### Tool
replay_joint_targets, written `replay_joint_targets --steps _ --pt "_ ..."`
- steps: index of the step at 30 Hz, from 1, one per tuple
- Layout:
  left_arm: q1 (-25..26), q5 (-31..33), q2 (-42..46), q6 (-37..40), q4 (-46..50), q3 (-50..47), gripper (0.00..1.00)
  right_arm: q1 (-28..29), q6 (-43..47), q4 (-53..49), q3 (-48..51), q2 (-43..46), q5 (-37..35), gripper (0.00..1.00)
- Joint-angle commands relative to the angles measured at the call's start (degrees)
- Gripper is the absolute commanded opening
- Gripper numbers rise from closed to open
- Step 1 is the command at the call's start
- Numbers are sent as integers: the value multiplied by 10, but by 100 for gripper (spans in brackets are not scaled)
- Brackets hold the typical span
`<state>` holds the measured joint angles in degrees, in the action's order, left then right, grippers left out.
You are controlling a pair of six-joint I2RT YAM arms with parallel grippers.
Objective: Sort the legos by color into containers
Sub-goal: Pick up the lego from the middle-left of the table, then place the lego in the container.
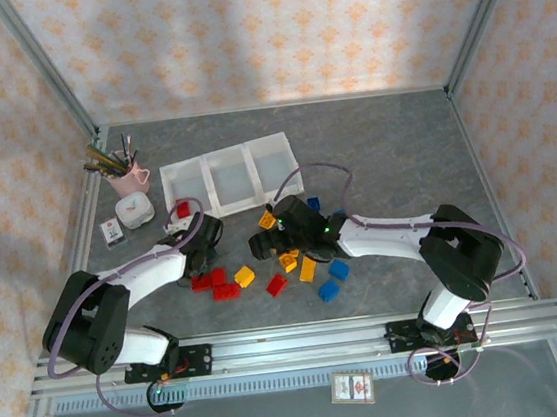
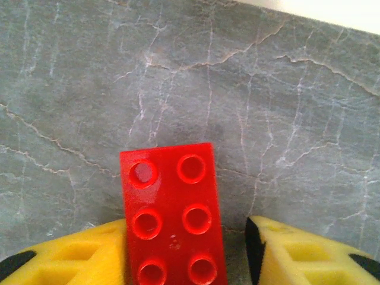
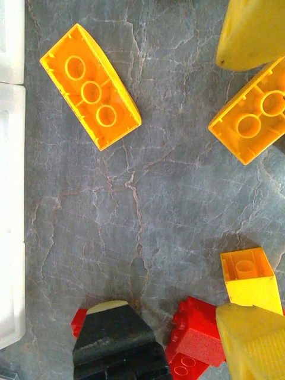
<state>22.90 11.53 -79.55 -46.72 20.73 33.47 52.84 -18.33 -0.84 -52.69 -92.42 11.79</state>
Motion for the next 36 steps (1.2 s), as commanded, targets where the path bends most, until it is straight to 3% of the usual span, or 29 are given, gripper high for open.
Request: replay_joint_targets --steps 1,7,16,22,26,36 --pt "5 17 4 -6 -6 -10 46 2 6 8 1 -5 -18 100" --pt "5 15 31 -9 0 -20 32 2 6 8 -8 -7 -15 100" --pt "5 5 118 0 58 6 28 2 -1 10 -20 22 2 100" --pt "0 12 147 36 70 73 26 -5 -3 8 -38 34 -11 100" --pt "-31 20 106 80 52 139 25 -21 -16 11 -51 27 -20 100" --pt "-86 46 -95 182 -8 299 24 -65 -28 27 -58 17 -25 100"
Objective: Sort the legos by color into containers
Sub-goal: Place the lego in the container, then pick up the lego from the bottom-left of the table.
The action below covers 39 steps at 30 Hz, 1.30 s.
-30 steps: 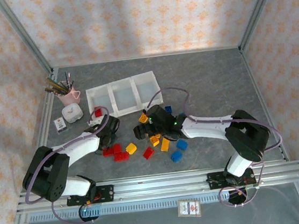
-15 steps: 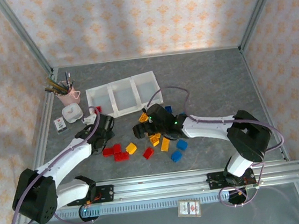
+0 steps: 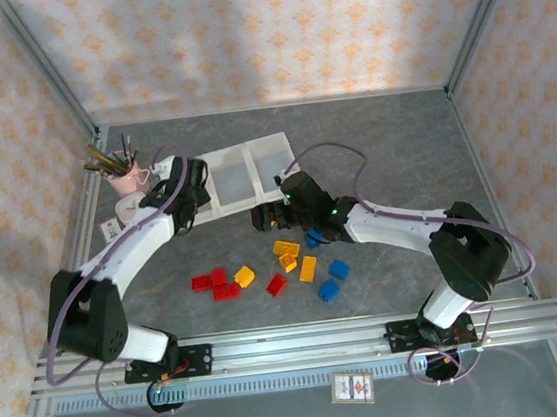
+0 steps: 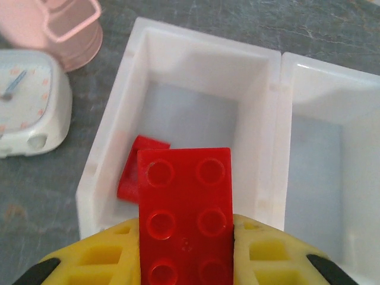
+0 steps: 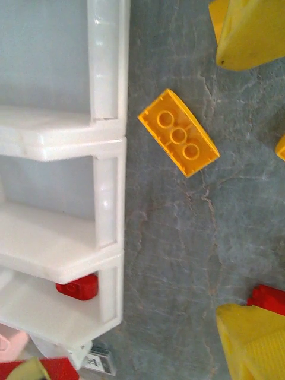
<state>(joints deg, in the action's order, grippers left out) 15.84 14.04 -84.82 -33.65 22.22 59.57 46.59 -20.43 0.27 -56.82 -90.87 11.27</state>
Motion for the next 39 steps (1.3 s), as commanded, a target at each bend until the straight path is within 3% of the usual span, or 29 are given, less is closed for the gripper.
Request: replay_joint_targets --steps 1,7,12,17,23,31,39 --pt "-19 22 -60 58 -26 49 24 -4 -7 16 -16 1 -21 100" --pt "-39 17 -158 89 -41 115 26 -8 -9 18 -13 2 -20 100" --pt "-43 7 -196 92 -39 139 41 -9 -6 14 -11 9 -26 100" --pt "-48 9 -193 90 -28 137 48 -9 5 6 -10 23 -34 100" --pt "-47 -11 -156 86 -12 120 51 -9 22 -7 -16 37 -21 100" --pt "-39 -79 -45 68 -11 15 53 0 40 -46 -12 35 -12 100" --pt "22 -75 78 37 46 -96 60 54 54 -68 -2 32 -20 100"
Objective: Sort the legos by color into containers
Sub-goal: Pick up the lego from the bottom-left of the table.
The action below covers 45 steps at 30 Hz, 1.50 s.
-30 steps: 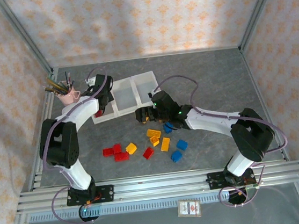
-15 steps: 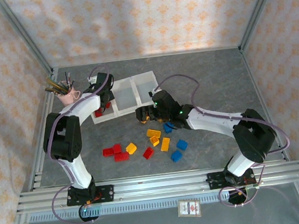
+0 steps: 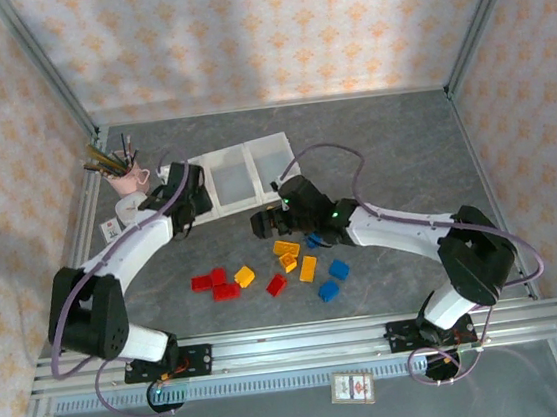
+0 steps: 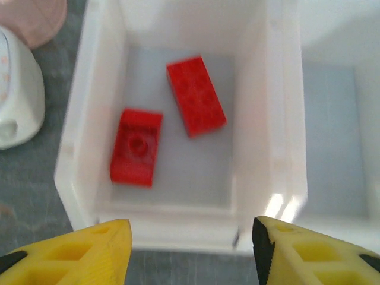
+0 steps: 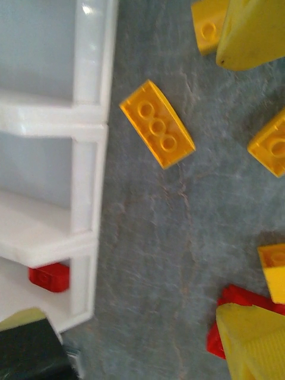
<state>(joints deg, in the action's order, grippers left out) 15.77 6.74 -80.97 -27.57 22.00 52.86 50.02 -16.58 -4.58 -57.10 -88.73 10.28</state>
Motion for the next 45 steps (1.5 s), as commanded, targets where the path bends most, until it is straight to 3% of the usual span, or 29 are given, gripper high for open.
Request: replay_joint_targets --steps 1,8,13,22,32,45 --pt "33 -2 54 -32 54 -41 61 26 17 -18 3 8 -11 100" --pt "102 -36 122 -87 85 -117 67 59 4 17 39 2 -2 100" --pt "152 -37 106 -90 107 -122 72 63 -14 37 58 -1 -7 100" --pt "191 -14 77 -114 135 -122 77 63 -37 52 83 10 -13 100" --pt "213 20 63 -186 167 -135 69 62 -41 56 90 13 -15 100" --pt "234 -8 78 -208 136 -157 54 63 -40 56 91 17 -18 100"
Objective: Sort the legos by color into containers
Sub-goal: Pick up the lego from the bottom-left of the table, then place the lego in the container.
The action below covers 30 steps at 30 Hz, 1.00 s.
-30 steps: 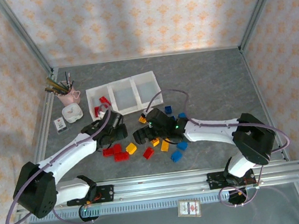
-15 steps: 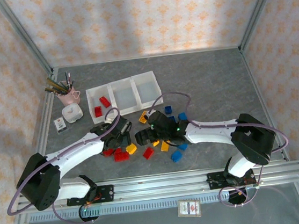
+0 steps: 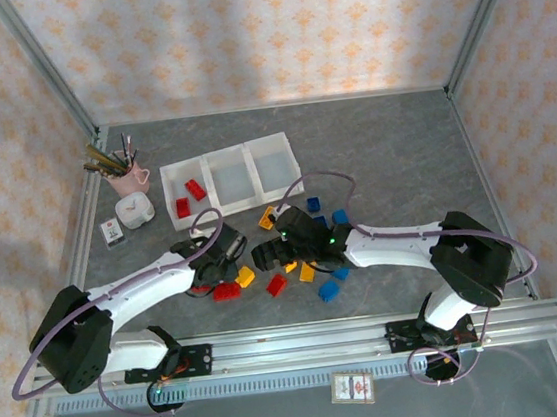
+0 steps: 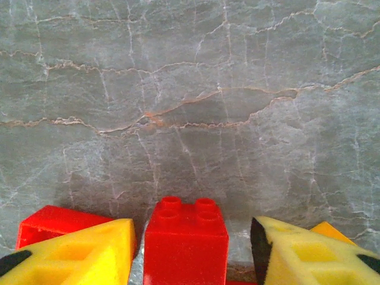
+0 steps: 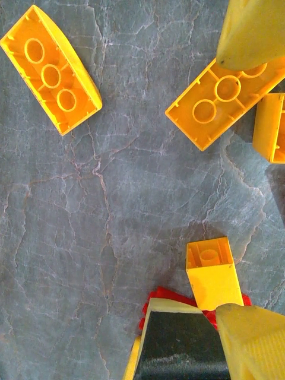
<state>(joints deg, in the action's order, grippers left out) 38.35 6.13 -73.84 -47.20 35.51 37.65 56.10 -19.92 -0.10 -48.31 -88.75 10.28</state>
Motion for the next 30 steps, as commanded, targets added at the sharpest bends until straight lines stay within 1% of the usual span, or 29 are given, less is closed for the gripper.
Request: replay_joint_targets --steps 1,8,11,13,16,18,20,23,26,30 --pt "10 -4 5 -11 -3 -5 53 2 -7 12 4 17 -19 100" --pt "16 -5 -12 -11 -13 -4 48 2 -8 13 7 16 -19 100" --pt "16 13 -14 -16 -4 -3 43 2 -7 14 8 17 -20 100" --pt "16 11 -12 -15 -10 -8 40 2 -8 13 8 18 -21 100" --pt "16 15 -15 -15 -7 -9 32 2 -9 11 2 21 -22 100" --pt "16 27 -11 -17 3 -2 29 2 -11 13 -1 28 -21 100" --pt "16 37 -3 -13 10 10 29 1 -11 11 -6 36 -22 100" --pt "13 69 14 -6 26 37 29 -1 -8 -3 -19 51 -36 100" --pt "-8 103 24 13 37 77 29 -14 -10 -15 -31 62 -41 100" --pt "-67 130 23 59 10 132 29 -41 -15 -19 -45 64 -36 100"
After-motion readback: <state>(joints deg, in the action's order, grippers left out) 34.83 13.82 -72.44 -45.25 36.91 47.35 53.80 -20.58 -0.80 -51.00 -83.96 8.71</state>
